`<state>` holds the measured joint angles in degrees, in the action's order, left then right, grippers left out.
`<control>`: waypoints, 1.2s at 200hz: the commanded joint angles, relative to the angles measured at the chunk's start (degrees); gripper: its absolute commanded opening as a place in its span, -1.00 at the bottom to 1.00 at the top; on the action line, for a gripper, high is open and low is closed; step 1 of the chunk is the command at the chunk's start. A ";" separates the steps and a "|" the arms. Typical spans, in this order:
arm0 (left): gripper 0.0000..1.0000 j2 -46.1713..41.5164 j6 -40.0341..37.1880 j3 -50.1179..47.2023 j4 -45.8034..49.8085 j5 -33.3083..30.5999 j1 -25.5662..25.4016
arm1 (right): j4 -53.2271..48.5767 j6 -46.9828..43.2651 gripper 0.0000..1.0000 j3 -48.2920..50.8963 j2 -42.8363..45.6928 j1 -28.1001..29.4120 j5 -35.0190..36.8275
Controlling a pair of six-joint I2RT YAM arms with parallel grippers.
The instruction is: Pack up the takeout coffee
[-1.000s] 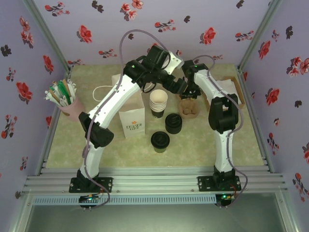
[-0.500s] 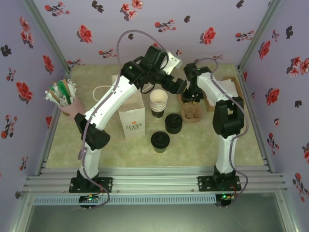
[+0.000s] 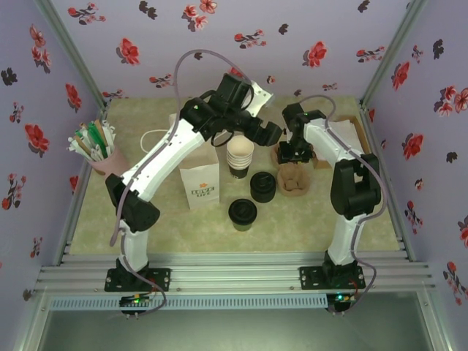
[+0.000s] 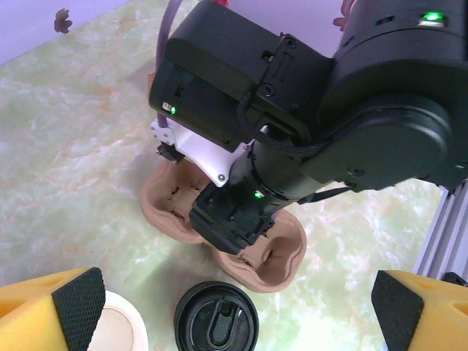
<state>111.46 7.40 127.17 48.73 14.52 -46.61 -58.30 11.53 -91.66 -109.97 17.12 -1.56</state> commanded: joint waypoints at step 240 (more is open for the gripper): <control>-0.11 -9.57 21.79 -34.40 -24.67 -11.60 -10.28 | 2.55 0.34 -0.25 8.38 2.29 -0.10 3.62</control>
<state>99.72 27.11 94.13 27.20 4.89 -57.84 -54.02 11.55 -86.30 -109.19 17.69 0.19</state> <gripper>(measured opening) 0.454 0.384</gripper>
